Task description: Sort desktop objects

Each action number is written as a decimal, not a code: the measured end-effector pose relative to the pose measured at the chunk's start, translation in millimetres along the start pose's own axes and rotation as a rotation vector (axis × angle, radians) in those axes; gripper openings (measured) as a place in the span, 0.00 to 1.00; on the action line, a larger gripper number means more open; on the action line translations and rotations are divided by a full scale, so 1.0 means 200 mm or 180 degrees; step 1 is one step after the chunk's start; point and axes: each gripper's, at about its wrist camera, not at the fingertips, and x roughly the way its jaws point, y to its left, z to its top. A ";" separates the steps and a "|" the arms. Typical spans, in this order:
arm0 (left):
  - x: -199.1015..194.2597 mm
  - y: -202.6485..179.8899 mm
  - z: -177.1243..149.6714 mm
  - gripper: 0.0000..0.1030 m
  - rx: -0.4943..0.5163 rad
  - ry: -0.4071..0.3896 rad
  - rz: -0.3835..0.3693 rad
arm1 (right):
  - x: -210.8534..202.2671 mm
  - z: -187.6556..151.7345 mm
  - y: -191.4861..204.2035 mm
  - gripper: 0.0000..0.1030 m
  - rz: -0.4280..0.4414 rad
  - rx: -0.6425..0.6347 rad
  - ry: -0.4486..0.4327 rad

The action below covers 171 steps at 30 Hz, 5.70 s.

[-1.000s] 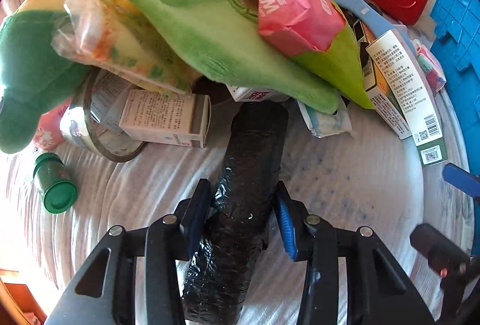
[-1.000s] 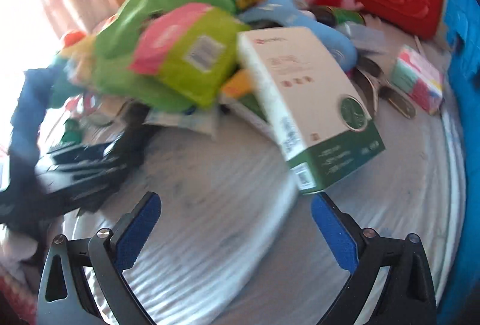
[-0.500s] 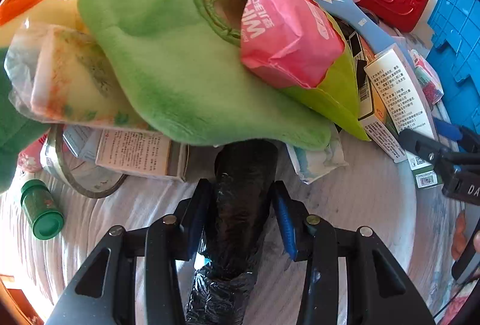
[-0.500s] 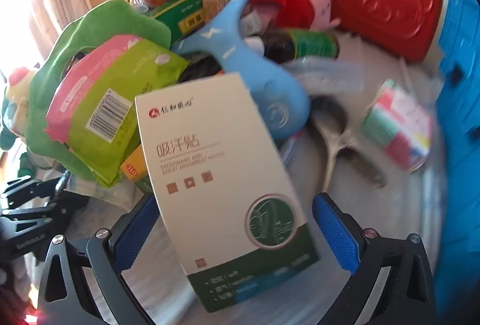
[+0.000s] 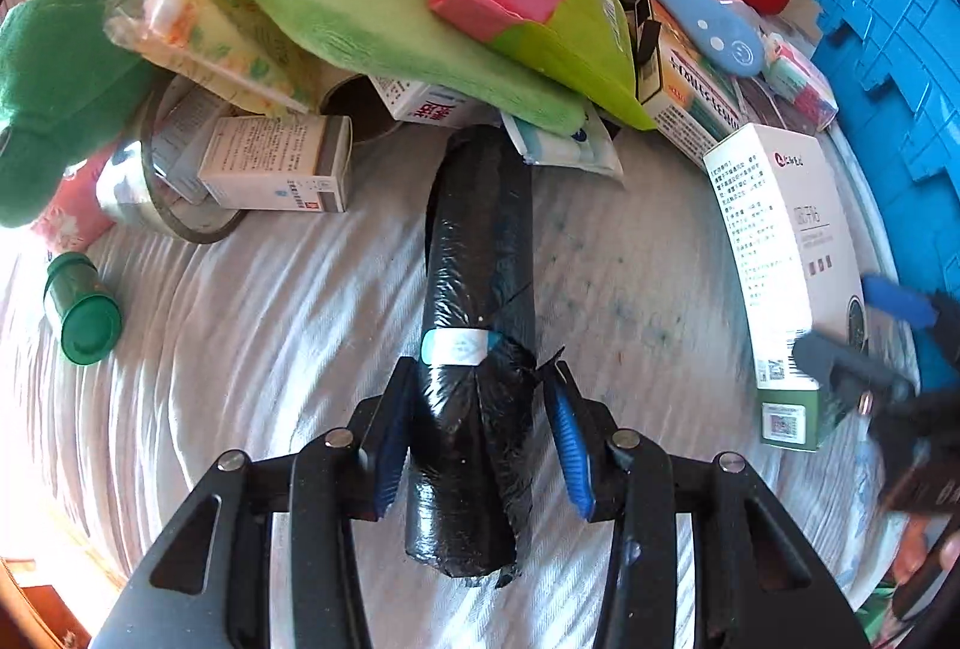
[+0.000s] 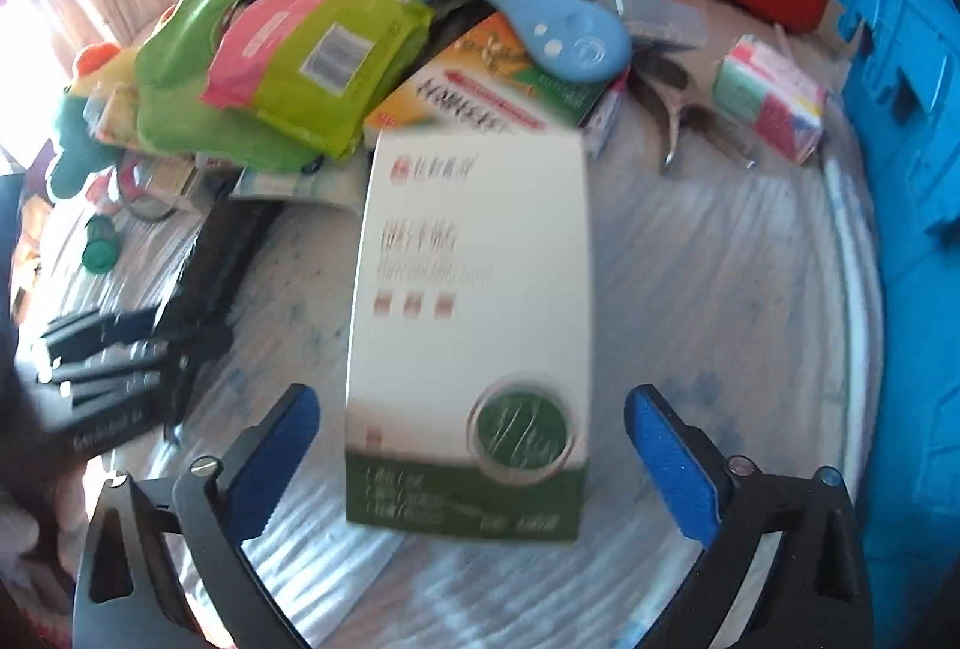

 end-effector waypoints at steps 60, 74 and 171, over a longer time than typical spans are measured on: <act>-1.21 -2.02 0.12 0.26 0.1628 -0.1779 -0.0941 | -1.79 -0.32 -1.15 1.00 -0.1727 0.1287 -0.1500; -1.06 -1.20 -0.26 0.69 0.1121 -0.1762 -0.0342 | -1.90 -0.55 -0.51 1.00 -0.1088 0.0656 -0.2199; -0.14 0.39 -0.26 0.29 -0.0124 -0.0559 0.0262 | 0.04 0.08 0.52 0.60 0.0185 -0.0318 -0.0400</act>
